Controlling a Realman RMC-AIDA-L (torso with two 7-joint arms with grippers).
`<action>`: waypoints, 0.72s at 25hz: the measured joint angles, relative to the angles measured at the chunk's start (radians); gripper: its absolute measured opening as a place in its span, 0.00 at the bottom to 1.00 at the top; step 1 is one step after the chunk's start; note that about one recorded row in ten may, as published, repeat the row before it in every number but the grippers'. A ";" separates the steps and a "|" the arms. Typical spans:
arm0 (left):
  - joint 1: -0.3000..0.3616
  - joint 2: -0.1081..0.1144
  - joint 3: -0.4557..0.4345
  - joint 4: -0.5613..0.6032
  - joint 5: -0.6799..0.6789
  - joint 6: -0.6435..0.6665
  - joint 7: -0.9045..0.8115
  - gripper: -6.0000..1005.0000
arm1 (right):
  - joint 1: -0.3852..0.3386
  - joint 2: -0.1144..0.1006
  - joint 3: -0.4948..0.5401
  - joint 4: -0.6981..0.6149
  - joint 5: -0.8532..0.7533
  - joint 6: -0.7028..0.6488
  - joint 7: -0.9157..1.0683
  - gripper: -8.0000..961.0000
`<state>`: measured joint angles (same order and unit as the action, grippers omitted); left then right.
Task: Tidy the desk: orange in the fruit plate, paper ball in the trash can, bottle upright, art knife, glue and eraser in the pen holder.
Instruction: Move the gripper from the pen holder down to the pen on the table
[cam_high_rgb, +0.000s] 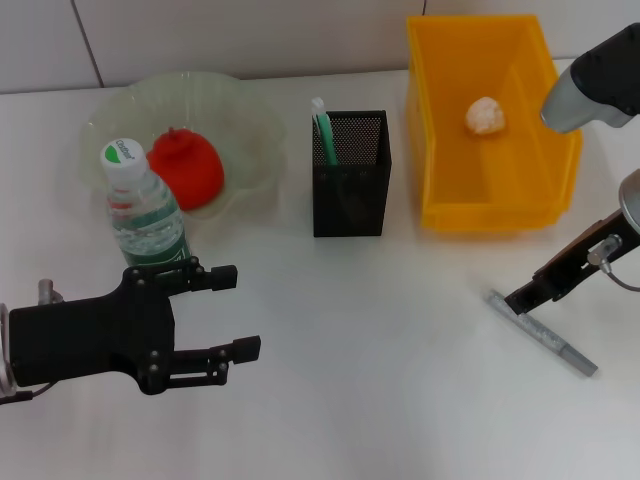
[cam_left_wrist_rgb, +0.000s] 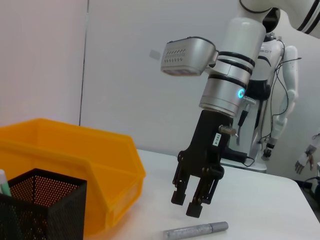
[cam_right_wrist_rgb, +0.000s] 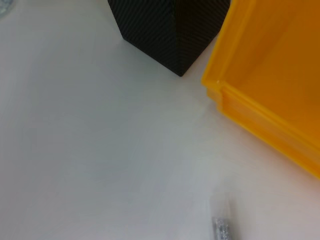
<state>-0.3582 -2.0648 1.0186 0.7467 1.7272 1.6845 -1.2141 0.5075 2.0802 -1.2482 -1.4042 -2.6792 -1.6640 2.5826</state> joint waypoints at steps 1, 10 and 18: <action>0.000 0.000 0.000 0.000 0.000 0.001 0.003 0.81 | 0.004 0.000 0.001 0.010 0.000 0.005 0.000 0.58; -0.001 -0.001 0.000 -0.002 0.000 -0.001 0.008 0.81 | 0.035 -0.002 0.000 0.065 -0.006 0.032 0.000 0.58; -0.001 -0.001 0.000 -0.003 0.000 -0.002 0.008 0.81 | 0.055 -0.001 -0.010 0.098 -0.026 0.040 0.000 0.58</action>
<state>-0.3590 -2.0662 1.0186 0.7439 1.7272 1.6821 -1.2057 0.5626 2.0790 -1.2578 -1.3066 -2.7055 -1.6243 2.5828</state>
